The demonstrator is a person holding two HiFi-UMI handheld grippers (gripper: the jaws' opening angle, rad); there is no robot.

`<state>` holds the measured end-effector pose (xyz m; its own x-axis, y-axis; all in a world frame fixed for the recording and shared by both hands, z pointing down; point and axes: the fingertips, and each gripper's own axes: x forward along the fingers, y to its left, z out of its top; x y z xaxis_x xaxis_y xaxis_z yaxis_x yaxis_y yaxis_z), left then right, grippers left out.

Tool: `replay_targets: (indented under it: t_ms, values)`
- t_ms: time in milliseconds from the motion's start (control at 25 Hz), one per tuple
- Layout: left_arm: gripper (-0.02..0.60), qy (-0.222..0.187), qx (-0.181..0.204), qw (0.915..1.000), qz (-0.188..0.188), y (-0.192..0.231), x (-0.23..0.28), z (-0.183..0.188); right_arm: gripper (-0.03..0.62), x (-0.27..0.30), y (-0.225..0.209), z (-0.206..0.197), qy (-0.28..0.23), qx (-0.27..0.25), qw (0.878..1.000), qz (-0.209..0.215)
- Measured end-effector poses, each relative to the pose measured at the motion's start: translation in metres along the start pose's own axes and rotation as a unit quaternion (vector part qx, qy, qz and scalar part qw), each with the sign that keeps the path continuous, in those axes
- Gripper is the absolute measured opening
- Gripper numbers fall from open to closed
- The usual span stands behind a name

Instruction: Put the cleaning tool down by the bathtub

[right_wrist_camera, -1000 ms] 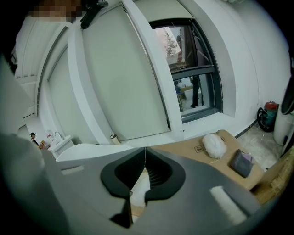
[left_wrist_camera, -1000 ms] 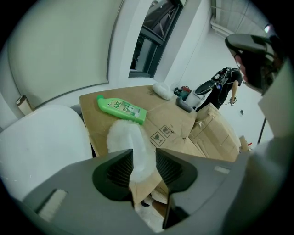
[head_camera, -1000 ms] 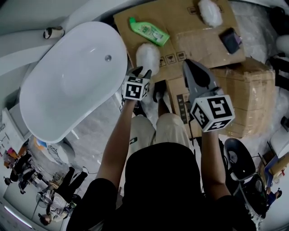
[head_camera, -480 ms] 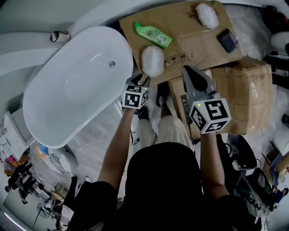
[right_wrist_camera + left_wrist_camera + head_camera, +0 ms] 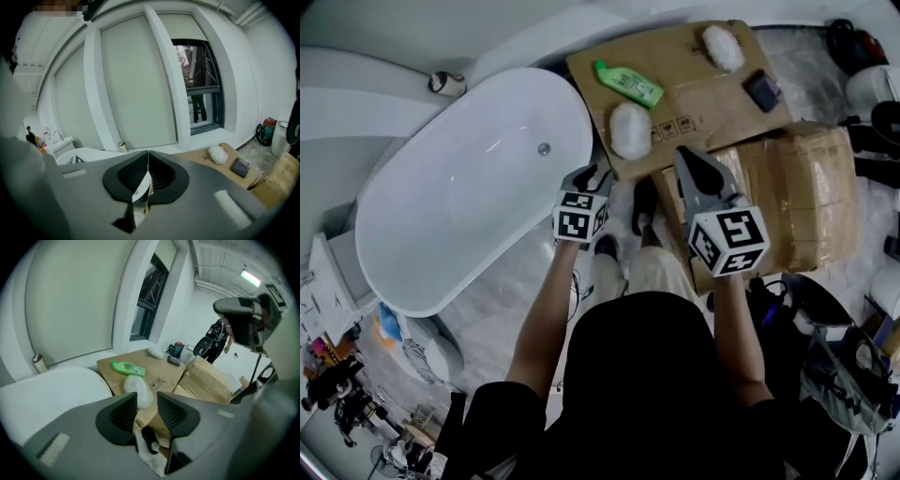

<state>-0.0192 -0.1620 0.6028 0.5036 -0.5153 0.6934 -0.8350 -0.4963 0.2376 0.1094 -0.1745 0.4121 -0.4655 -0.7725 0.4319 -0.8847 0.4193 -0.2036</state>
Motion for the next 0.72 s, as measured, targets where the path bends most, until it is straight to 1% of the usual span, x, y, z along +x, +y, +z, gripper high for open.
replay_targets:
  t_ms: [360,720]
  values:
    - [0.126,-0.068,0.022,0.9975,-0.003,-0.003,-0.090,0.004,0.009,-0.048,0.069,0.007,-0.035,-0.027,0.999,-0.015]
    - [0.115,-0.117,0.041,0.9923,-0.007,-0.014,-0.164,-0.006,0.009,-0.100,0.119,-0.003,-0.063,-0.038,0.997,-0.035]
